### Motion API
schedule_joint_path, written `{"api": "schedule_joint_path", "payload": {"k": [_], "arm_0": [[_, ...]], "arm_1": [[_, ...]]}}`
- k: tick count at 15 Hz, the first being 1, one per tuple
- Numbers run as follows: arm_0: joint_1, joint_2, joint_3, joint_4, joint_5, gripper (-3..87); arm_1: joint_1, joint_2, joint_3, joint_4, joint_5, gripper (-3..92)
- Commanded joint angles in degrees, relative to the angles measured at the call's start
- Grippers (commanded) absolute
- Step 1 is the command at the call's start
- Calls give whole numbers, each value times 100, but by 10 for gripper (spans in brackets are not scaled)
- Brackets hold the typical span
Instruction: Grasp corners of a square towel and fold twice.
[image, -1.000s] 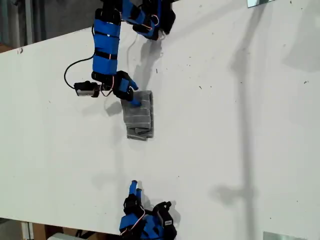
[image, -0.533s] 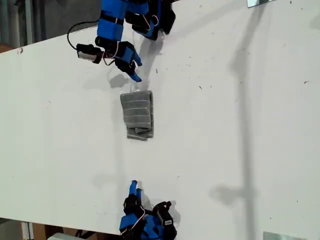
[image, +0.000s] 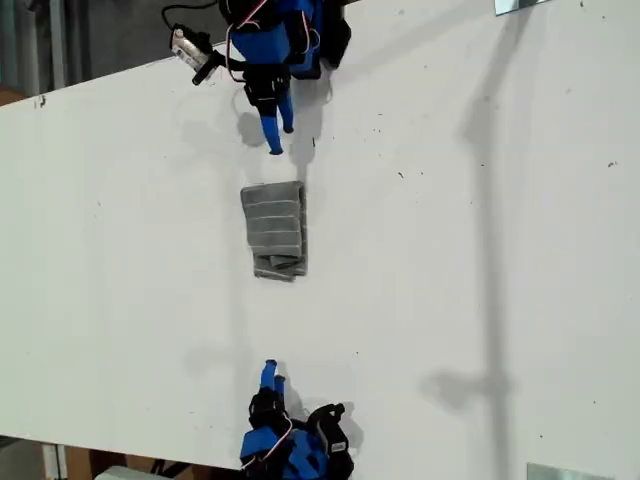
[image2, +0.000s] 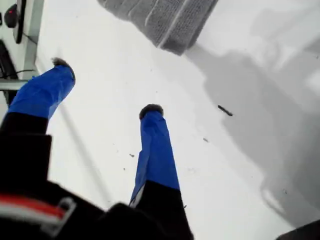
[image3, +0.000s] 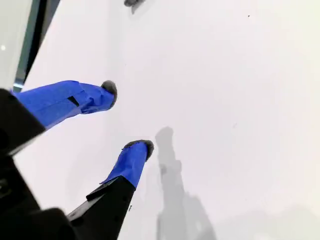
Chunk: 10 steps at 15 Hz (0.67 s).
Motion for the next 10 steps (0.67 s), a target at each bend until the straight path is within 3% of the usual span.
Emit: {"api": "schedule_joint_path", "payload": {"k": [1, 2, 4, 6, 7, 10], "arm_0": [[519, 44, 158, 44, -536, 153], [879, 44, 185, 26, -580, 142], [1195, 53, 193, 0, 88, 142], [1274, 53, 202, -9, 334, 142], [1266, 53, 202, -18, 826, 142], [1266, 53, 202, -18, 826, 142]], "arm_1": [[-457, 18, 167, 527, 1819, 244], [-826, 18, 185, 519, 1749, 258], [-1063, 18, 176, 659, 1028, 257], [-984, 18, 176, 677, 984, 255], [-949, 18, 176, 677, 984, 255], [-923, 18, 176, 677, 984, 255]]}}
